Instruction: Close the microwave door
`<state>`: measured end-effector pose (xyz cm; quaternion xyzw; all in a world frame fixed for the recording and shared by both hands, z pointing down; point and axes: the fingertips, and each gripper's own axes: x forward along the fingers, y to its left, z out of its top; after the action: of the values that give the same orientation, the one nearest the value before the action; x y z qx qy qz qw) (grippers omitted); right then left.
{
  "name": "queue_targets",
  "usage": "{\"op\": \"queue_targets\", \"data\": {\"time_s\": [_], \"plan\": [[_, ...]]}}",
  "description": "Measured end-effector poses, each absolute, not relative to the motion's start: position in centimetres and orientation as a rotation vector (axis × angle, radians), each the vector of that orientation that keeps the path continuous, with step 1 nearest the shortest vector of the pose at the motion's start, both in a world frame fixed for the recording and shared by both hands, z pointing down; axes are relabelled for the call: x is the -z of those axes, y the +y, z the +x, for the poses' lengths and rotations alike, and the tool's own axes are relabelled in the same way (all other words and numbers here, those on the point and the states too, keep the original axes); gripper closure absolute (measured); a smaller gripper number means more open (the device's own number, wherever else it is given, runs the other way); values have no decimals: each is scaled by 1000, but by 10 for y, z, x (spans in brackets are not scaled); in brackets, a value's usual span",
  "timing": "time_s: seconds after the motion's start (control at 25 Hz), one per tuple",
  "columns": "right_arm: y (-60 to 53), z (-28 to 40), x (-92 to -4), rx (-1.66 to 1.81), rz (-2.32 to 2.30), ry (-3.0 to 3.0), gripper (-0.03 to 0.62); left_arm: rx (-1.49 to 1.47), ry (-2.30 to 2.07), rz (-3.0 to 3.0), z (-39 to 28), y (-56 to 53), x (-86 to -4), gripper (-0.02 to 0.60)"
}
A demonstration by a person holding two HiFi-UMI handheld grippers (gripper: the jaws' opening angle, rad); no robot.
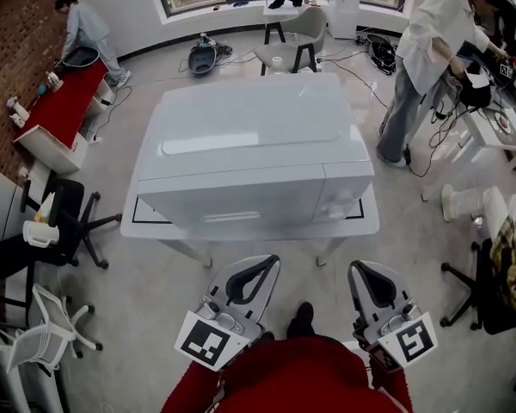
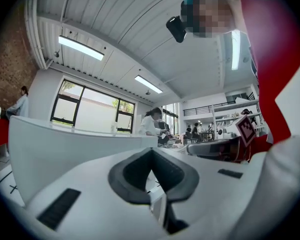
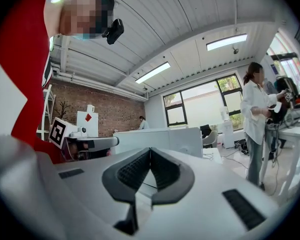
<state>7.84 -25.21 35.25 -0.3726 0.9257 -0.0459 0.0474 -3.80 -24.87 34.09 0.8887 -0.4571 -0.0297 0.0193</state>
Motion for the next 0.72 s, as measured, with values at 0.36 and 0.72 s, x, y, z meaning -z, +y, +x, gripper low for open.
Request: {"op": "queue_targets", "data": {"time_s": [0.36,0.72], "plan": [[-244,68,-352,137,-1109,2835,582,119,-1402,2745,-36,-243,-344,574],[-244,65,-358,110,-1113,2866,582,128,-1399,2751,-36,-245,-345,574]]}}
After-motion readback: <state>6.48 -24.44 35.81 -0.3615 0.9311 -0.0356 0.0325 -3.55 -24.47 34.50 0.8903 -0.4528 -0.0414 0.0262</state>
